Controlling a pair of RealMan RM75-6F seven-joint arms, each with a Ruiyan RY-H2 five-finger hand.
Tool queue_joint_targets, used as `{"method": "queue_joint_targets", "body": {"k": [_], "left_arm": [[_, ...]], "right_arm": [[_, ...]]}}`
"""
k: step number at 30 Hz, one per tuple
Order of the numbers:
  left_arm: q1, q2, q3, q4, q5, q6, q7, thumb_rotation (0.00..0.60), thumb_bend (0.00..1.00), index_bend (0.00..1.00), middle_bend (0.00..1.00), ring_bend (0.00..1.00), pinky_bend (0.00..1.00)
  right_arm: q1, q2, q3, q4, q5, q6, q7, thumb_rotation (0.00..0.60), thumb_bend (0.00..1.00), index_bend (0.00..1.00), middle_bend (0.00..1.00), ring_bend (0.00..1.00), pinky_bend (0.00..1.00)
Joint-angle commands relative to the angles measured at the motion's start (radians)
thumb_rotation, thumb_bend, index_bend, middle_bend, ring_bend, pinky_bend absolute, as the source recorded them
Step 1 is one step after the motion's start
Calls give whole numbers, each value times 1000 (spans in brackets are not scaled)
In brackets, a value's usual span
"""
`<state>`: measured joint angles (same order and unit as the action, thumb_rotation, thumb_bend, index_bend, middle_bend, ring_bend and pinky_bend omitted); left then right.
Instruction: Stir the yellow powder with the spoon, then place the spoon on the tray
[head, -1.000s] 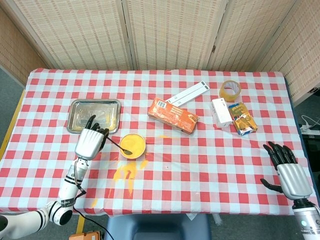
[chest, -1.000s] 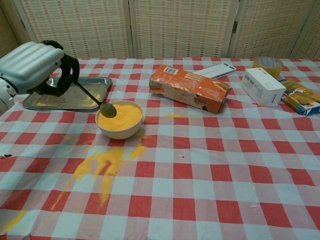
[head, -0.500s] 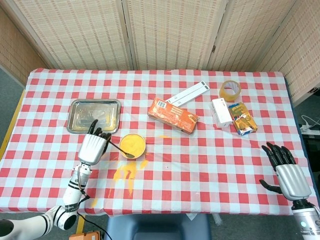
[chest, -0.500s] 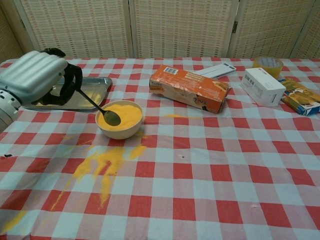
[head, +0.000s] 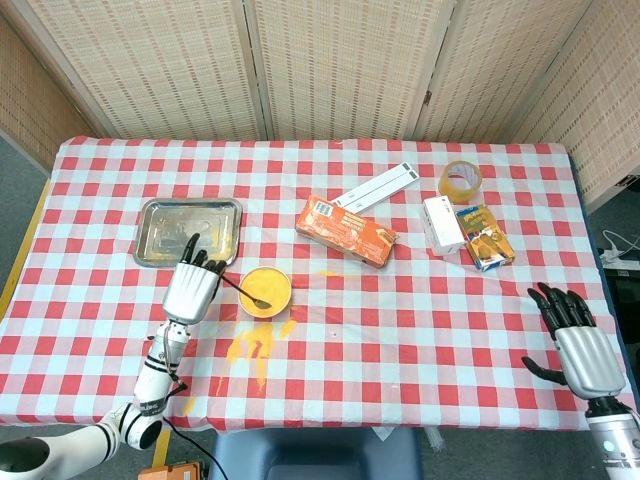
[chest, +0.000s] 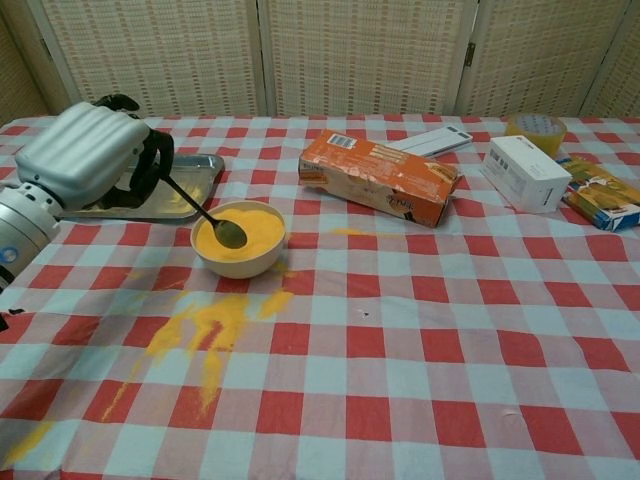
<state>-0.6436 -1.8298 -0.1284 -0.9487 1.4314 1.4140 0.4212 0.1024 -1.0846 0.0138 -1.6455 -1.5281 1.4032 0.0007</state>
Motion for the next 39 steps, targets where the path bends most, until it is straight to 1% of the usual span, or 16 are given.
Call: {"method": "queue_joint_targets", "body": {"k": [1, 10, 27, 31, 34, 37, 39], "left_arm": [[-4, -43, 9, 77, 29, 9, -4, 600, 611, 918, 691, 391, 146], [-7, -115, 18, 225, 62, 15, -33, 600, 609, 917, 692, 397, 145], [-90, -231, -47, 481, 36, -39, -125, 600, 611, 918, 700, 402, 145], [-111, -235, -64, 505, 28, -38, -143, 600, 611, 917, 700, 403, 145], [-122, -232, -78, 500, 19, -34, -156, 600, 611, 917, 700, 404, 145], [-124, -219, -85, 470, 17, -14, -162, 600, 610, 917, 700, 404, 146], [-114, -204, -83, 431, 17, 0, -161, 600, 610, 918, 700, 404, 146]], "right_arm": [[1, -2, 1, 0, 2, -2, -3, 600, 97, 0, 0, 0, 0], [1, -2, 4, 1, 7, -2, -3, 600, 97, 0, 0, 0, 0], [-1, 0, 11, 3, 19, 2, -3, 600, 97, 0, 0, 0, 0], [-2, 1, 12, 3, 18, 5, -1, 600, 97, 0, 0, 0, 0], [-3, 2, 12, 2, 17, 8, -1, 600, 97, 0, 0, 0, 0], [-3, 2, 11, 1, 15, 9, 0, 600, 97, 0, 0, 0, 0], [-3, 2, 10, 1, 13, 8, 1, 600, 97, 0, 0, 0, 0]]}}
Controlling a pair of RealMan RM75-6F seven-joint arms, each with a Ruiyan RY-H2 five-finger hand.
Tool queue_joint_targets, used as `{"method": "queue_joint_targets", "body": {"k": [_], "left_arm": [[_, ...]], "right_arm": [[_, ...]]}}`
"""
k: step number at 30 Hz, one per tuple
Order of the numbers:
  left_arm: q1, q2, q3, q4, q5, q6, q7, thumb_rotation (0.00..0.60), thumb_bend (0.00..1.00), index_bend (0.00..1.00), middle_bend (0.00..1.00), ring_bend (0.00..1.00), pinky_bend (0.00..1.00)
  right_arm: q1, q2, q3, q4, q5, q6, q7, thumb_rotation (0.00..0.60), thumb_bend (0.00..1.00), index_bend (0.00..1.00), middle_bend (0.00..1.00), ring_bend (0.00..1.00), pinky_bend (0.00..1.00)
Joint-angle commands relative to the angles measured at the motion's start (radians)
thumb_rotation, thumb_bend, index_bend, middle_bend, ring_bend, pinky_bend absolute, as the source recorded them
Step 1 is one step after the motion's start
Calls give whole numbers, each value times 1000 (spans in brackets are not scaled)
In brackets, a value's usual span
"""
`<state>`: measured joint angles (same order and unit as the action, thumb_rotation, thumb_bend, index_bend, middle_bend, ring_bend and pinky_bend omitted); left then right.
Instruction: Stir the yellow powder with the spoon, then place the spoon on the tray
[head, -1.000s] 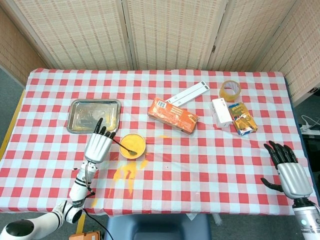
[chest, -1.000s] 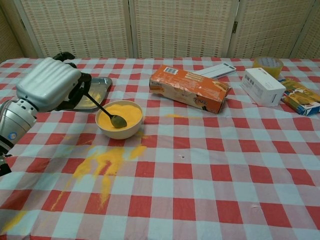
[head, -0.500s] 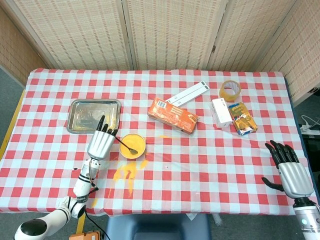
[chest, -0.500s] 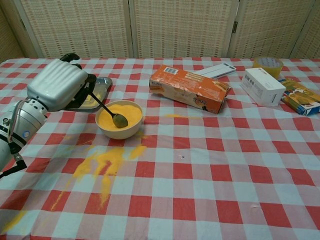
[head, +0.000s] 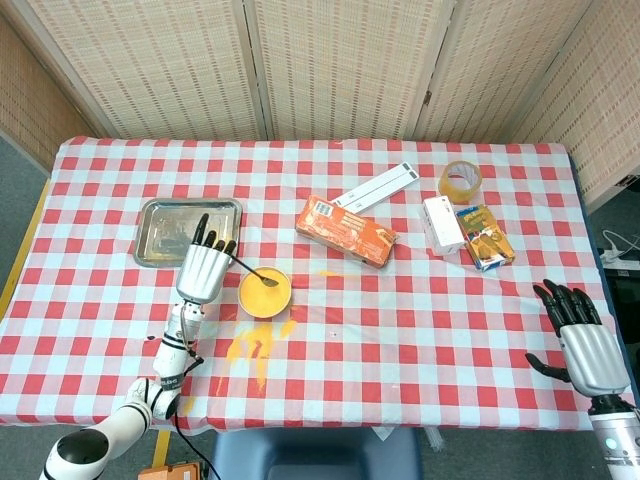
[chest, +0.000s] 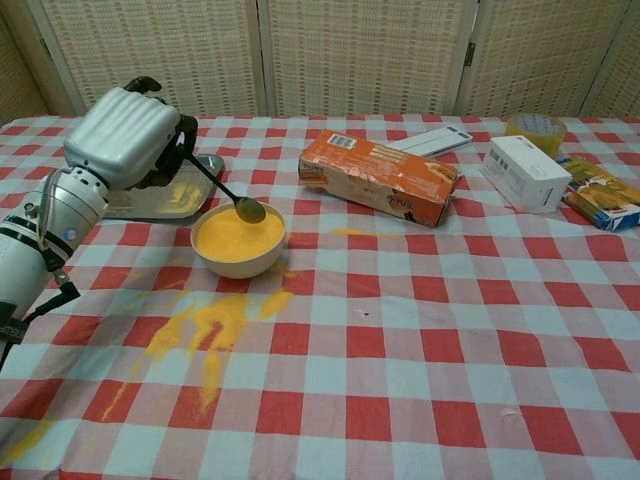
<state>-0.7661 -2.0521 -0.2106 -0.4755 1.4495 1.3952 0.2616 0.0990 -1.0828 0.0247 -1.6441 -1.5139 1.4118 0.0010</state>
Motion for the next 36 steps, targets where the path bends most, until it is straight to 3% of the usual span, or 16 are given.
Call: {"method": "queue_joint_targets", "body": {"k": [1, 9, 13, 27, 36], "left_arm": [[15, 26, 1, -61, 0, 25, 2, 600, 609, 918, 700, 404, 146], [79, 100, 34, -233, 14, 70, 74, 600, 609, 918, 700, 403, 146], [107, 110, 56, -250, 22, 74, 99, 600, 608, 917, 700, 404, 146], [113, 25, 89, -45, 62, 85, 72, 600, 609, 917, 700, 404, 146], [77, -34, 71, 89, 46, 36, 35, 600, 611, 918, 700, 405, 146]], "right_arm": [[0, 0, -1, -1, -2, -1, 1, 600, 97, 0, 0, 0, 0], [-2, 3, -10, -7, -25, 7, 4, 600, 97, 0, 0, 0, 0], [-4, 4, -13, -10, -32, 12, 4, 600, 97, 0, 0, 0, 0], [-4, 0, -9, -7, -23, 10, -5, 600, 97, 0, 0, 0, 0], [-1, -3, -3, -3, -8, 3, -10, 600, 97, 0, 0, 0, 0]]}}
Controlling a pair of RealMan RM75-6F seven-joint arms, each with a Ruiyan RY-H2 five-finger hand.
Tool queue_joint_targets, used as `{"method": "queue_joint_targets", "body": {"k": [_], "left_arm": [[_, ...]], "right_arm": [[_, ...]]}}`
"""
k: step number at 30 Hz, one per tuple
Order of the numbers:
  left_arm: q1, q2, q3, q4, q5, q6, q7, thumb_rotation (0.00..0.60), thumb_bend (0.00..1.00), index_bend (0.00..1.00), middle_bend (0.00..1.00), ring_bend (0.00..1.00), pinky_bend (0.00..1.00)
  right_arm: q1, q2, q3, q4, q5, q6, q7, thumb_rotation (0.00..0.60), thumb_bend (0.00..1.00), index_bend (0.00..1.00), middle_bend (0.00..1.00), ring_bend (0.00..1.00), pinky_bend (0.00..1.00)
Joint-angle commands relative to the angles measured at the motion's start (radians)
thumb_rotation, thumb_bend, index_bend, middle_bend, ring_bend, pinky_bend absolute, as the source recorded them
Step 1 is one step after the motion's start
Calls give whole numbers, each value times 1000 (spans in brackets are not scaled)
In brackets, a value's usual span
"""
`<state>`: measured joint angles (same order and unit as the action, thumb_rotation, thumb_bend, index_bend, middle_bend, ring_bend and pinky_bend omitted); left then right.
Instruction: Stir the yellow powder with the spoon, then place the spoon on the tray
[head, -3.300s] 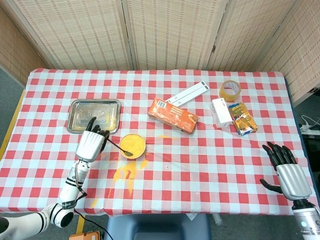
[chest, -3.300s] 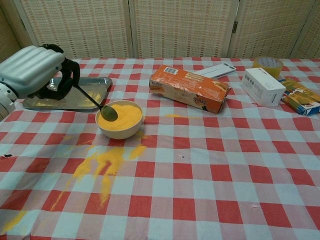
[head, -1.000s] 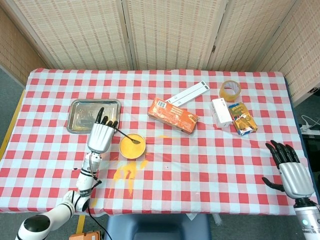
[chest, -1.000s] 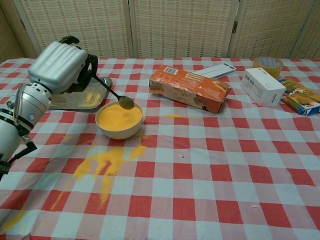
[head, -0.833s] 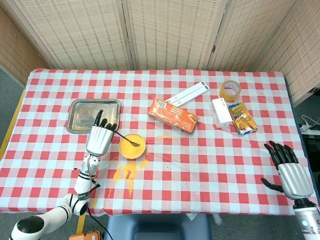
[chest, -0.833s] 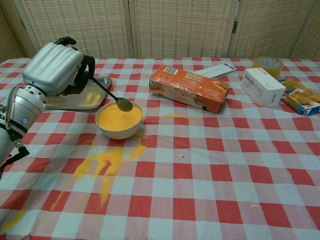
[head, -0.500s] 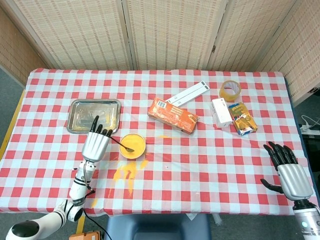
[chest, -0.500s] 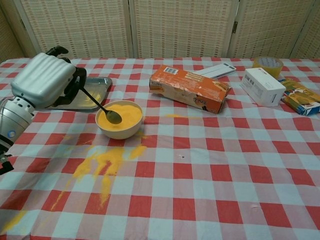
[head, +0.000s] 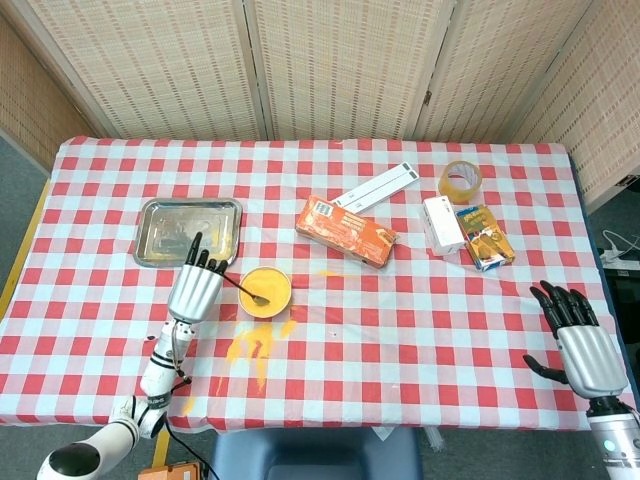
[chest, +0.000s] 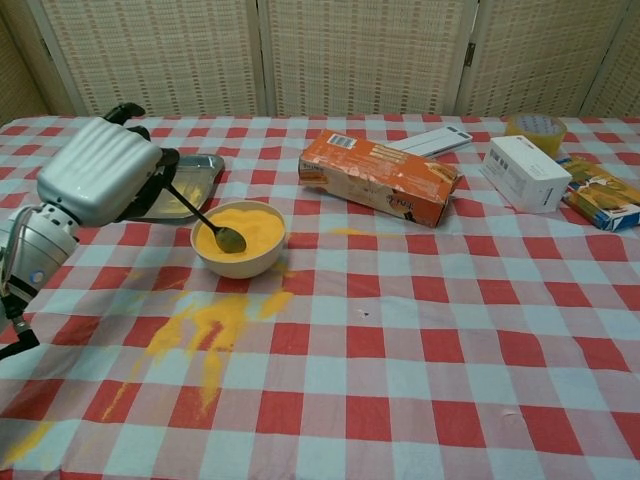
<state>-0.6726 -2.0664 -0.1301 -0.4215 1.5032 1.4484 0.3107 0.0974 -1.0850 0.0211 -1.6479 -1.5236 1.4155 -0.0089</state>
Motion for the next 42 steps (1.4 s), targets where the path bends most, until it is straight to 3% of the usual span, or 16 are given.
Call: {"method": "queue_joint_targets", "body": {"k": [1, 11, 20, 26, 34, 42], "left_arm": [[-24, -27, -14, 53, -11, -25, -19, 600, 611, 918, 700, 405, 146], [-78, -62, -43, 147, -38, -46, -65, 600, 609, 918, 706, 412, 146], [-111, -51, -66, 111, -51, 10, -82, 600, 609, 917, 706, 412, 146], [-135, -49, -80, 120, -71, -38, -78, 600, 610, 918, 707, 412, 146], [-129, -63, -51, 164, -61, -84, -85, 600, 610, 917, 705, 412, 145], [-91, -55, -17, 144, -39, -52, -100, 600, 608, 917, 703, 412, 144]], "right_arm": [[1, -1, 1, 1, 3, -2, -1, 600, 97, 0, 0, 0, 0], [2, -2, 9, 5, 20, -6, -4, 600, 97, 0, 0, 0, 0], [0, 0, 6, 0, 12, -2, -1, 600, 97, 0, 0, 0, 0], [-3, 5, 11, 2, 20, 4, 6, 600, 96, 0, 0, 0, 0], [0, 3, 16, 6, 32, -5, 4, 600, 97, 0, 0, 0, 0], [0, 8, 7, -2, 14, -4, 15, 600, 97, 0, 0, 0, 0]]}}
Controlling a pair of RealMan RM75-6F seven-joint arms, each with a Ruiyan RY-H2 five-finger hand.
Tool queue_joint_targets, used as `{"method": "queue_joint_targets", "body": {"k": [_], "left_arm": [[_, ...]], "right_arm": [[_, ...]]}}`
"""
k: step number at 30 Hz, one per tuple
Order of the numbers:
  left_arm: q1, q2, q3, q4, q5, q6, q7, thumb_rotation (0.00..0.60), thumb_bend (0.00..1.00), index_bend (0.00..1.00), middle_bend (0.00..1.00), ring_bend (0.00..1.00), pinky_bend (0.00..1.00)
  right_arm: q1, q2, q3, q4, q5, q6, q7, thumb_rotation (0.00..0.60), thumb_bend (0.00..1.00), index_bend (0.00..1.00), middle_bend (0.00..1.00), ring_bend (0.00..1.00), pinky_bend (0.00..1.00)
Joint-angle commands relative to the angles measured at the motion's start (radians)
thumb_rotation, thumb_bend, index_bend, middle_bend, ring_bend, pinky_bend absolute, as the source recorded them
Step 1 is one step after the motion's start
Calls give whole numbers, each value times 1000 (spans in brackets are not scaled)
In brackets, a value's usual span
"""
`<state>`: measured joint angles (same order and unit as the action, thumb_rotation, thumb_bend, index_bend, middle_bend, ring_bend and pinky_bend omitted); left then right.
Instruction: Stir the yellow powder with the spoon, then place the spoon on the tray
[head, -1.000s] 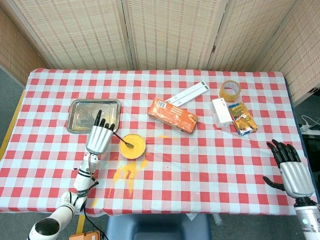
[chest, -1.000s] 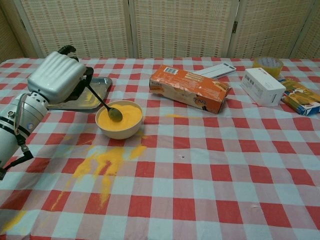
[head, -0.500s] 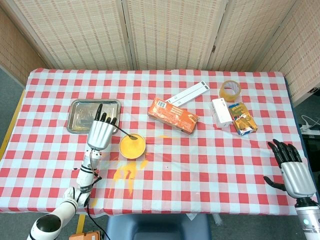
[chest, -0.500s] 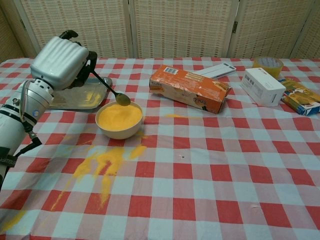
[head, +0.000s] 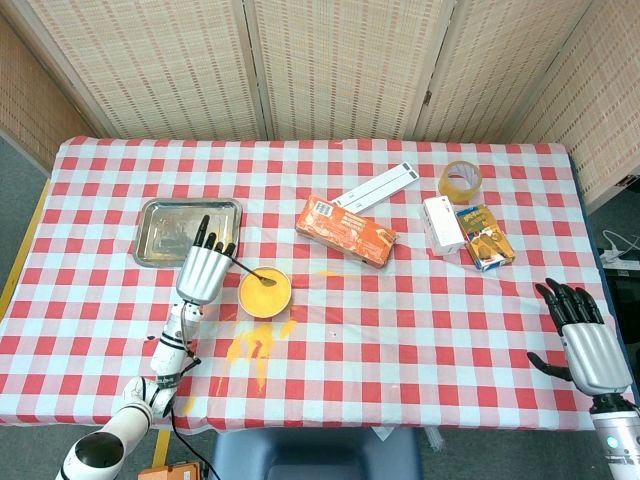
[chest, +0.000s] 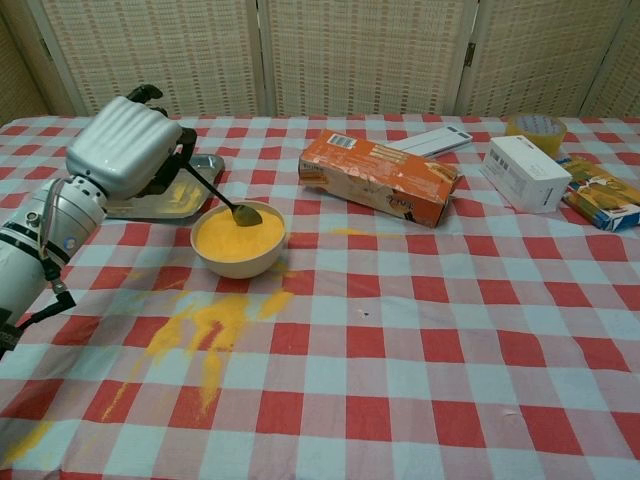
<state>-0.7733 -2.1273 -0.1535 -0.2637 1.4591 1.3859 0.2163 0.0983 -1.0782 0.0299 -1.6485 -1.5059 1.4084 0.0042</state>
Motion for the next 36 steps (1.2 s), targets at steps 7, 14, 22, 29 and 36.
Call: {"method": "queue_joint_targets", "body": {"k": [7, 14, 22, 29, 36], "left_arm": [[51, 53, 16, -128, 7, 34, 5, 600, 607, 917, 697, 412, 144], [79, 129, 5, -288, -4, 39, 41, 600, 603, 918, 697, 412, 144], [43, 154, -37, -315, -14, 32, 46, 600, 608, 917, 697, 412, 145], [10, 117, -53, -211, -26, -8, 17, 600, 609, 917, 697, 412, 145], [-5, 27, -27, -35, -18, -57, -16, 600, 609, 918, 699, 412, 145]], "right_arm": [[-2, 2, -7, -4, -16, 5, 1, 600, 97, 0, 0, 0, 0], [-2, 0, -11, -8, -22, 6, -7, 600, 97, 0, 0, 0, 0], [-1, -3, -10, -8, -18, 3, -15, 600, 97, 0, 0, 0, 0], [0, -5, -3, -3, -1, -1, -19, 600, 97, 0, 0, 0, 0], [6, -13, 2, 2, 17, -15, -31, 600, 97, 0, 0, 0, 0]]}}
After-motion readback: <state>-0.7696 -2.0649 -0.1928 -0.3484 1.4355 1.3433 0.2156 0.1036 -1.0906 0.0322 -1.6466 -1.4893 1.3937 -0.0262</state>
